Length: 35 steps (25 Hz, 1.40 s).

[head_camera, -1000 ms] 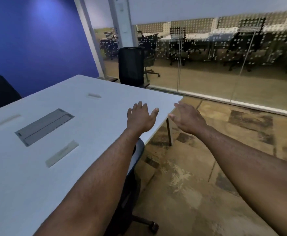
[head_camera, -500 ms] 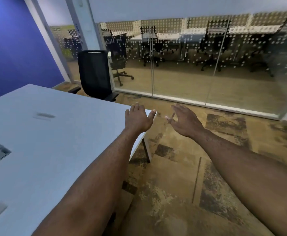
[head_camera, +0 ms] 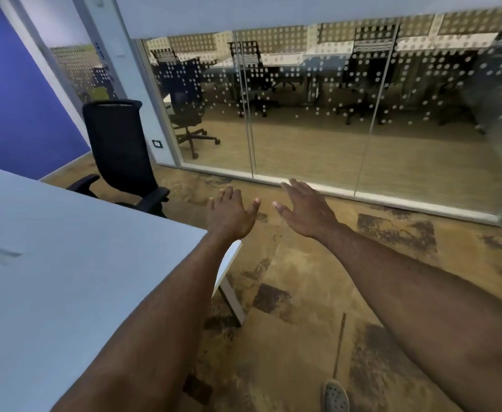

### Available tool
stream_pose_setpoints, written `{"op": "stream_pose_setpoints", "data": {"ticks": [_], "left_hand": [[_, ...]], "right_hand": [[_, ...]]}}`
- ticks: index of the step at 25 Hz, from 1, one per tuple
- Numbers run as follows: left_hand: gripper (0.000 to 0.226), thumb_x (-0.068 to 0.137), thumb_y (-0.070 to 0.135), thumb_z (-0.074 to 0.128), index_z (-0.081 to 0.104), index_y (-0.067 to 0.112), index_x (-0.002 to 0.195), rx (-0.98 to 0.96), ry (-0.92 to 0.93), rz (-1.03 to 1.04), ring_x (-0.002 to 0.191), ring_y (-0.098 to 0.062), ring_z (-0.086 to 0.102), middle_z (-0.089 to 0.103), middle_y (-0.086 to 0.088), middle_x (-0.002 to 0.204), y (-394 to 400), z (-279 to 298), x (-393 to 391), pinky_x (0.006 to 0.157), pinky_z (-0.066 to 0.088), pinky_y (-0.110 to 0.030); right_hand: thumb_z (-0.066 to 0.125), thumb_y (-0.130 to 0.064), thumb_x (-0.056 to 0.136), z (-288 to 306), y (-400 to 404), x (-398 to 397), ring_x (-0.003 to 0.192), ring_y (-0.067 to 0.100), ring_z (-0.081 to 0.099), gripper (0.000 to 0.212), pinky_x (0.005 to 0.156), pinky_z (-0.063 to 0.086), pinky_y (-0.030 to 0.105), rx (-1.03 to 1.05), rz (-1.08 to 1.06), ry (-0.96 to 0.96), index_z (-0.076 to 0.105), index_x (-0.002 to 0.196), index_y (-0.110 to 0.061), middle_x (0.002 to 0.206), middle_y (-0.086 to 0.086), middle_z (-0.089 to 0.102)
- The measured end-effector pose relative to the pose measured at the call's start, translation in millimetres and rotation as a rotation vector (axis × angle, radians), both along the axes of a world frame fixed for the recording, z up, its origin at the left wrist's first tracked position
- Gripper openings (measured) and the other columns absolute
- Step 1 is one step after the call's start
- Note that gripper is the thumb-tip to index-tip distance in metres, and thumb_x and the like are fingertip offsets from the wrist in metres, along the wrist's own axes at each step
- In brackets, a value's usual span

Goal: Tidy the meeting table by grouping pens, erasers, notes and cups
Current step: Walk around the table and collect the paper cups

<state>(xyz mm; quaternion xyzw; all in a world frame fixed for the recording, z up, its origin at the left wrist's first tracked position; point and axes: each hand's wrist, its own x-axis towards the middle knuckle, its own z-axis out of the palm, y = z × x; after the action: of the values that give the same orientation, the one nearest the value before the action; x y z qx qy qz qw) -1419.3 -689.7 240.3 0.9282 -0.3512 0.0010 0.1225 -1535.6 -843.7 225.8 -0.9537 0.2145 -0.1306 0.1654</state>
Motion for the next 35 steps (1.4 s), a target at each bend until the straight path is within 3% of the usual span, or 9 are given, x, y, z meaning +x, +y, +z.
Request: {"op": "stream_pose_setpoints", "data": {"ticks": [5,10,12,21,29,35], "left_hand": [[0.074,0.097,0.061,0.024,0.029,0.01,0.15,-0.03,0.041,0.119,0.149,-0.027,0.011,0.019,-0.01,0.161,-128,-1,86,0.119,0.005,-0.047],[0.074,0.096,0.063,0.023,0.03,0.013,0.15,-0.031,0.079,0.192,0.149,-0.027,0.009,0.018,-0.009,0.161,-191,-19,169,0.119,0.004,-0.047],[0.072,0.096,0.062,0.024,0.03,0.014,0.15,-0.034,0.103,0.223,0.149,-0.026,0.008,0.018,-0.009,0.161,-201,-22,199,0.119,0.004,-0.047],[0.07,0.098,0.059,0.022,0.028,0.013,0.15,-0.084,0.122,0.387,0.149,-0.03,0.01,0.019,-0.01,0.161,-284,-57,448,0.119,0.004,-0.049],[0.071,0.097,0.059,0.024,0.025,0.013,0.151,-0.075,0.186,0.489,0.149,-0.031,0.01,0.018,-0.011,0.161,-333,-61,621,0.119,0.004,-0.05],[0.072,0.099,0.057,0.027,0.017,0.012,0.153,-0.07,0.229,0.64,0.149,-0.03,0.009,0.014,-0.011,0.162,-361,-63,758,0.12,0.006,-0.049]], "right_hand": [[0.033,-0.059,0.096,6,-140,103,0.149,0.022,0.01,0.071,0.118,0.012,0.041,-0.031,0.126,0.053,0.02,0.153,-0.018,0.162,0.004,0.011],[0.031,-0.058,0.097,-10,-198,201,0.149,0.022,0.01,0.07,0.118,0.011,0.041,-0.033,0.268,0.092,0.02,0.153,-0.018,0.162,0.004,0.011],[0.03,-0.059,0.097,-16,-209,229,0.149,0.023,0.01,0.071,0.119,0.012,0.042,-0.047,0.298,0.095,0.019,0.153,-0.017,0.162,0.005,0.012],[0.025,-0.062,0.095,-40,-307,491,0.149,0.021,0.01,0.073,0.119,0.014,0.044,-0.1,0.445,0.172,0.017,0.153,-0.018,0.162,0.004,0.011],[0.028,-0.062,0.095,-46,-369,706,0.148,0.023,0.014,0.071,0.117,0.012,0.041,-0.071,0.526,0.116,0.019,0.152,-0.022,0.162,0.003,0.015],[0.017,-0.073,0.087,-55,-411,894,0.147,0.024,0.017,0.081,0.117,0.014,0.043,-0.048,0.633,0.066,0.022,0.15,-0.023,0.16,0.005,0.02]]}}
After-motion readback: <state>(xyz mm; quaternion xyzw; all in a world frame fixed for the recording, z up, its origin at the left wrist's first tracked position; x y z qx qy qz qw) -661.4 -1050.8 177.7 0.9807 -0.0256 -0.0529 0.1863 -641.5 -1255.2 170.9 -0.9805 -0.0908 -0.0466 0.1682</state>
